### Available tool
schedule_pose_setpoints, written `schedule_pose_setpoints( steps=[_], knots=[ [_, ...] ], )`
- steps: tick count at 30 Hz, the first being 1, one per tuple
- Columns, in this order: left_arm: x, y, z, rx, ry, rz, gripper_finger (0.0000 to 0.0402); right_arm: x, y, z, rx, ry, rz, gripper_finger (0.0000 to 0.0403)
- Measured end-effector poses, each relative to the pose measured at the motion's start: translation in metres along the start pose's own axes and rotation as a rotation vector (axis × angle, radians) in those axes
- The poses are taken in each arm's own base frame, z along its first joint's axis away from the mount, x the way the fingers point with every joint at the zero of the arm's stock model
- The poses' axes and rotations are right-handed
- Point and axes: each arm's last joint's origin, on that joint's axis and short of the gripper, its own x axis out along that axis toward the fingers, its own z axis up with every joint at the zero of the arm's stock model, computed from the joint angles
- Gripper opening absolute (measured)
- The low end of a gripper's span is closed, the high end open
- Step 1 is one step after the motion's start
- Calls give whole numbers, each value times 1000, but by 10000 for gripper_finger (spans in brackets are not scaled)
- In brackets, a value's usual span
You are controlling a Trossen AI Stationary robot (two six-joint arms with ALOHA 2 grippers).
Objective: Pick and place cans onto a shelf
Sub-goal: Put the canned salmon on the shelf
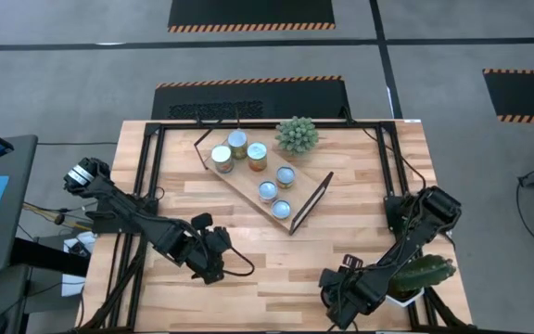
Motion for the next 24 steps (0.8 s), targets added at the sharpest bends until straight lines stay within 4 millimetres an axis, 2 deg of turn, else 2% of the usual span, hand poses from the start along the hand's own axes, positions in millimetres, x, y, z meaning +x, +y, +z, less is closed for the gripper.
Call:
schedule_pose_setpoints(
  steps=[4,7,12,14,15,20,24],
  knots=[
    [2,3,3,15,1,7,43,0,-3,2,-10,6,-9,195],
    [3,6,6,13,1,13,43,-3,-8,7,-6,7,-22,164],
    [3,7,6,9,2,14,43,-4,-19,18,22,-13,-67,71],
    [3,7,6,9,3,13,43,-3,-21,25,-3,-17,-66,26],
    [3,7,6,9,5,11,43,-2,-22,29,-25,-18,-64,16],
    [2,4,4,19,15,-5,43,-5,-33,59,-93,-16,-63,7],
    [1,2,2,26,16,-9,43,-32,-47,92,-136,-95,-17,4]
  ],
)
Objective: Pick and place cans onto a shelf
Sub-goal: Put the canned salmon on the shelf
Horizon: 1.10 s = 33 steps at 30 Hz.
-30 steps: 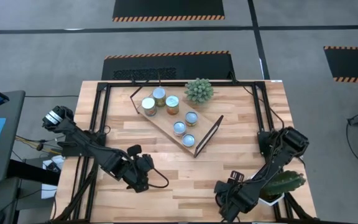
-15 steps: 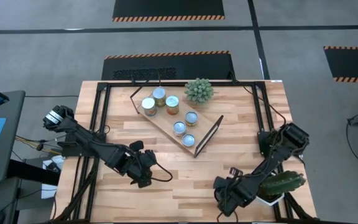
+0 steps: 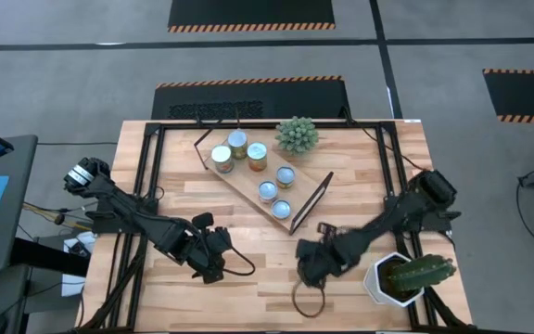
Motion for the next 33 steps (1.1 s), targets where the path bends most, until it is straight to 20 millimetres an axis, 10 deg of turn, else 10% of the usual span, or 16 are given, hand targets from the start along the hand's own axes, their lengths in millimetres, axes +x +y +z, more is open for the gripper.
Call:
schedule_pose_setpoints(
  steps=[15,21,33],
  knots=[
    [-4,-8,-7,36,-35,13,43,-173,-114,73,137,-577,158,1],
    [-4,-8,-7,8,-51,26,43,-163,-170,95,54,-548,26,1],
    [-4,-7,-6,-63,-85,54,43,-66,-255,118,-103,-33,110,0]
  ],
)
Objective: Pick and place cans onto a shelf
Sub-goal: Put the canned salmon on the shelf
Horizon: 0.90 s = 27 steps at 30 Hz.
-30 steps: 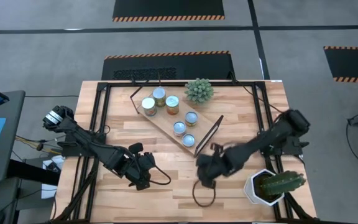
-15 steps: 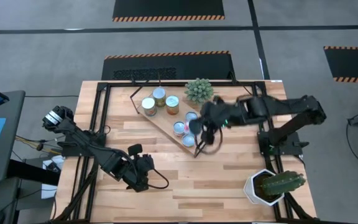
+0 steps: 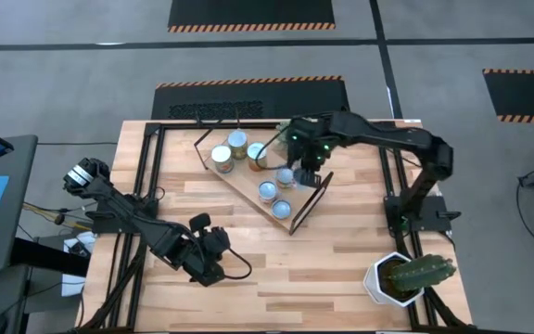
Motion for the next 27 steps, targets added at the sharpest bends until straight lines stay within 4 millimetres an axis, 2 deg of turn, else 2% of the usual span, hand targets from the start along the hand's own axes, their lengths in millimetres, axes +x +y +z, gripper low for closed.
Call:
schedule_pose_setpoints(
  steps=[3,8,18,25,27],
  knots=[
    [0,1,1,-14,-13,11,43,17,-11,1,28,64,75,0],
    [1,1,2,-46,-14,9,43,46,-16,1,96,192,105,0],
    [1,1,2,-44,-14,9,43,84,-6,8,117,278,114,0],
    [1,1,2,-50,-13,4,43,95,1,10,153,282,88,1],
    [1,1,2,-50,-13,4,43,93,1,10,156,280,83,6]
  ],
)
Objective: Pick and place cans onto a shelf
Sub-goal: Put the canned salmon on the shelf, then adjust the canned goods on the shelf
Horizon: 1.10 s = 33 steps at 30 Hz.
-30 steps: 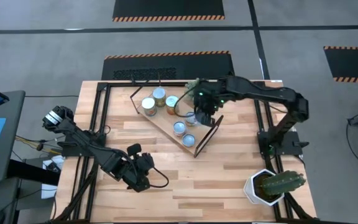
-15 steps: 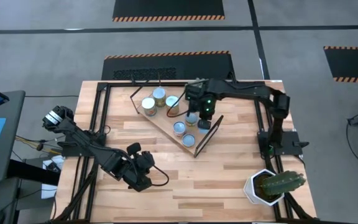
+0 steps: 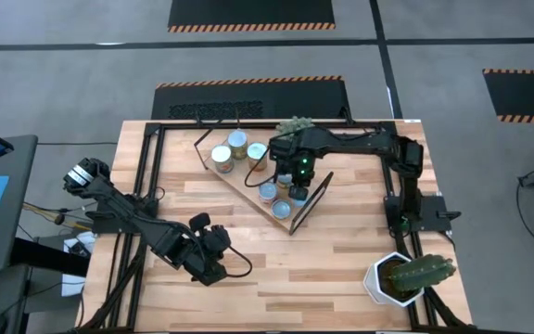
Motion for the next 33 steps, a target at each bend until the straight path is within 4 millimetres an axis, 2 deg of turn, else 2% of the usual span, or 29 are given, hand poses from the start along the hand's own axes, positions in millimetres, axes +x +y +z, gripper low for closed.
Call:
schedule_pose_setpoints(
  steps=[7,19,30,33],
  knots=[
    [0,-1,0,-2,-4,-6,43,0,1,0,1,3,-12,36],
    [0,-1,0,-4,-2,-7,43,0,-2,-2,-8,25,-84,41],
    [0,-1,1,-7,-5,-10,43,0,-2,-3,-26,27,-102,108],
    [0,-1,1,-7,-5,-10,43,-9,-1,-4,-24,48,-105,119]
  ],
)
